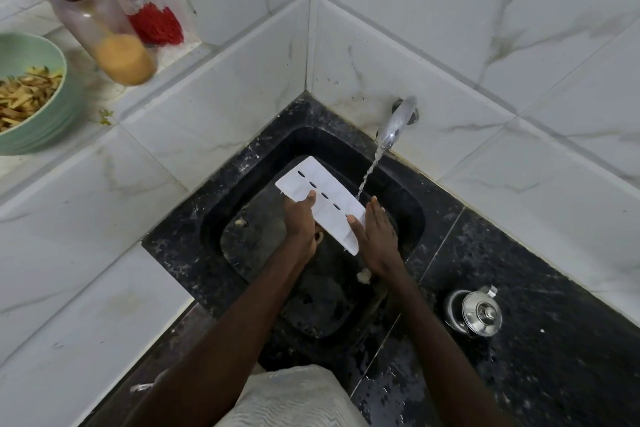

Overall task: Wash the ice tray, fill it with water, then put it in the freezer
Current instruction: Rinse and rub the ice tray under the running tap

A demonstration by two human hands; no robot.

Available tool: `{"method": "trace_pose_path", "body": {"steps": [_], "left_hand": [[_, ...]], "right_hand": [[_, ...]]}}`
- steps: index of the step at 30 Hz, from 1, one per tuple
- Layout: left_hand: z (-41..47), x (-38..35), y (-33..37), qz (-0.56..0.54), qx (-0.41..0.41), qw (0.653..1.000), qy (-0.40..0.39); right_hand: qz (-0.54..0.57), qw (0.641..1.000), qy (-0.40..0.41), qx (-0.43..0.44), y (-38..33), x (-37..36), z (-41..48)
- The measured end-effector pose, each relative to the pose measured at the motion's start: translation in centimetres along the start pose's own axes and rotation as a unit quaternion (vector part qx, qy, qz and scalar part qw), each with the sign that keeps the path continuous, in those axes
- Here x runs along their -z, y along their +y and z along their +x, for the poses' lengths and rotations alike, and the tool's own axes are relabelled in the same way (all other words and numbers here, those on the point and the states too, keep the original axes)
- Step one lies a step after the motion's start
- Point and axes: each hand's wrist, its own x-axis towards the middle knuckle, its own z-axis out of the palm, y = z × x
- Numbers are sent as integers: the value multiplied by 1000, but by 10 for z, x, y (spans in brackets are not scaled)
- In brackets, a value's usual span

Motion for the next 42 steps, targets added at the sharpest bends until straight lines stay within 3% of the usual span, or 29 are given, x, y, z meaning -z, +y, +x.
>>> {"method": "trace_pose_path", "body": {"steps": [6,12,17,21,26,31,42], "left_hand": [[4,6,3,33,-20,998,-43],[0,5,4,52,19,993,-104],[-12,4,-4,49,38,977,-203],[-15,0,-3,44,53,973,-219],[-8,-5,-9,36,77,972,-220],[-7,-8,-23,30,92,977,-188],[19,-6,-8,0,60,998,-18]], "right_hand": [[-53,998,-31,19,-15,9,13],[-76,993,-36,78,-42,21,27],[-122,987,-41,97,-63,40,55],[-179,974,-45,131,-67,49,70],[-167,964,-33,206,-60,52,55],[-168,963,-78,196,-41,46,28],[-130,971,-50,195,-5,29,-41]]}}
